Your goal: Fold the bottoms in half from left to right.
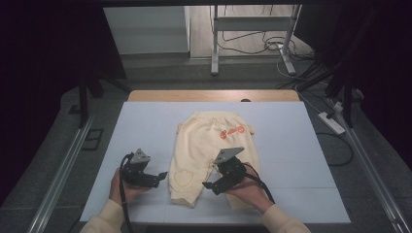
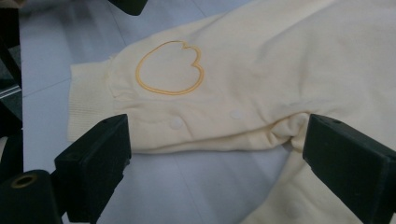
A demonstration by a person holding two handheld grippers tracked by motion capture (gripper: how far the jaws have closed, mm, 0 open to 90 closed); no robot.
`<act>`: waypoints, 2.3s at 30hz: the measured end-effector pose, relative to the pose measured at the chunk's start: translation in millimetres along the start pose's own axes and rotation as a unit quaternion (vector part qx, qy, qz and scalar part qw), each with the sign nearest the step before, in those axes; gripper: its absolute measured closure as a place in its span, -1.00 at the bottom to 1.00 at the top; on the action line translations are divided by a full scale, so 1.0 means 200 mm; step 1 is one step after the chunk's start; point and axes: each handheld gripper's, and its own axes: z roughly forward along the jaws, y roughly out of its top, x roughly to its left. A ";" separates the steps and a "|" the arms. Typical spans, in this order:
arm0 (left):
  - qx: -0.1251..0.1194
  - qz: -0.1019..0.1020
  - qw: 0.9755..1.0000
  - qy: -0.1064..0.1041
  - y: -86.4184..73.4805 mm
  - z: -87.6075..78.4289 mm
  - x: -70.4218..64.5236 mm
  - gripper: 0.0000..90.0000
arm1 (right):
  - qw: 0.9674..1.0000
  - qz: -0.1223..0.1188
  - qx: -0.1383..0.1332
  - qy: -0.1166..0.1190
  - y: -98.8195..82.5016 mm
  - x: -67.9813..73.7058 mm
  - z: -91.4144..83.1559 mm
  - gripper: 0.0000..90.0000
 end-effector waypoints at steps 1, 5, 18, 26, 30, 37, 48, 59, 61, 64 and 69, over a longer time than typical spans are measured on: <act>0.001 0.000 1.000 0.000 0.00 0.00 0.00 -0.84 | 1.000 0.000 0.000 0.000 0.00 0.00 0.00 -0.82; 0.001 0.001 1.000 0.001 0.00 0.00 0.00 -0.83 | 1.000 -0.005 0.004 0.008 0.02 0.02 0.03 -0.82; 0.002 0.002 1.000 0.001 0.00 0.00 0.00 -0.83 | 0.999 -0.026 0.009 0.030 0.08 0.11 0.12 -0.82; 0.002 0.001 1.000 0.003 0.00 0.00 0.00 -0.83 | 0.998 -0.040 0.019 0.046 0.10 0.17 0.18 -0.82; 0.001 0.000 1.000 0.004 0.00 0.00 0.00 -0.83 | 0.997 -0.048 0.019 0.056 0.11 0.20 0.21 -0.71; 0.001 0.000 1.000 0.004 0.00 0.00 0.00 -0.83 | 0.996 -0.053 0.019 0.066 0.13 0.22 0.23 -0.71; 0.003 -0.003 1.000 0.006 0.00 0.00 0.01 -0.83 | 0.994 -0.074 0.030 0.081 0.15 0.29 0.30 -0.67; 0.005 -0.004 1.000 0.007 0.00 0.00 0.01 -0.83 | 0.991 -0.089 0.032 0.099 0.16 0.35 0.36 -0.51; 0.005 -0.004 1.000 0.008 -0.01 0.00 0.01 -0.83 | 0.989 -0.097 0.042 0.102 0.17 0.37 0.38 -0.47; 0.005 -0.004 1.000 0.009 -0.01 0.00 0.02 -0.83 | 0.988 -0.104 0.046 0.102 0.16 0.38 0.40 -0.44; 0.005 -0.004 1.000 0.008 -0.01 0.00 0.02 -0.83 | 0.988 -0.104 0.052 0.097 0.16 0.38 0.41 -0.34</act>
